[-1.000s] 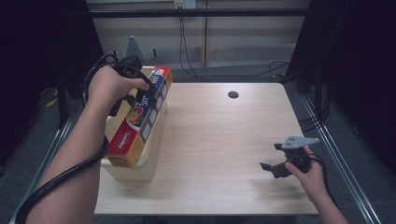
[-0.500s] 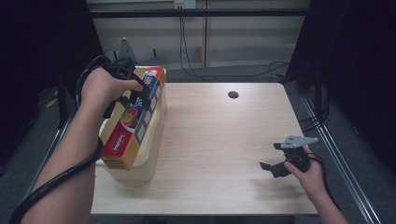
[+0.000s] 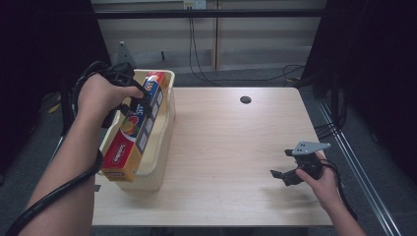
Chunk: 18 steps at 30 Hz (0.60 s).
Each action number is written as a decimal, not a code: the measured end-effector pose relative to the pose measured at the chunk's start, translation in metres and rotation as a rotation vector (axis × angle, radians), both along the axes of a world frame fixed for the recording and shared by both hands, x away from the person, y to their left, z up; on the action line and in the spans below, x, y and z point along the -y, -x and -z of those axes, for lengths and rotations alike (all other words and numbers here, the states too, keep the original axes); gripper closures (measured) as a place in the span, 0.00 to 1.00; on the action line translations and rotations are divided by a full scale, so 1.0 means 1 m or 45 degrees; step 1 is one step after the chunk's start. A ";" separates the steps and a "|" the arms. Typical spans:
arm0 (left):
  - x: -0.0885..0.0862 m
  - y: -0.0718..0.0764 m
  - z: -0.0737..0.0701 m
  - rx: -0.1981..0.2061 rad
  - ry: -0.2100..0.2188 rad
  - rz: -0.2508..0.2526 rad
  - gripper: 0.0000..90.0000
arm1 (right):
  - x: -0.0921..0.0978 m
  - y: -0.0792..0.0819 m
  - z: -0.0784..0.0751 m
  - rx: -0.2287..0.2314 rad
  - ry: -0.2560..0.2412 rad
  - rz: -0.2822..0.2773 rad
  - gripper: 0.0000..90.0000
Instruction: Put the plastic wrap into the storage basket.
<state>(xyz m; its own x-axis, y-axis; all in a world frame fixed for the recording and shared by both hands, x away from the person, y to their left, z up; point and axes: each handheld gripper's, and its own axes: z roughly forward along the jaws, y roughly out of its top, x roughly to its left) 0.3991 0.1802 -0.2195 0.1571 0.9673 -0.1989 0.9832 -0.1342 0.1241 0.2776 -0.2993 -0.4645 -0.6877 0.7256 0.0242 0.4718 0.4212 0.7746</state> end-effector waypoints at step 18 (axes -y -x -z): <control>-0.007 0.002 0.021 -0.014 -0.017 -0.018 0.46 | -0.003 -0.001 0.000 0.002 0.002 -0.017 0.02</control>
<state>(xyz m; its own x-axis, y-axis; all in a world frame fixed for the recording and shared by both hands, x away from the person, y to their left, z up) 0.3967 0.1873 -0.2400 0.1410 0.9720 -0.1879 0.9863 -0.1215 0.1113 0.2790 -0.2959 -0.4648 -0.6971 0.7166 0.0222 0.4651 0.4284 0.7747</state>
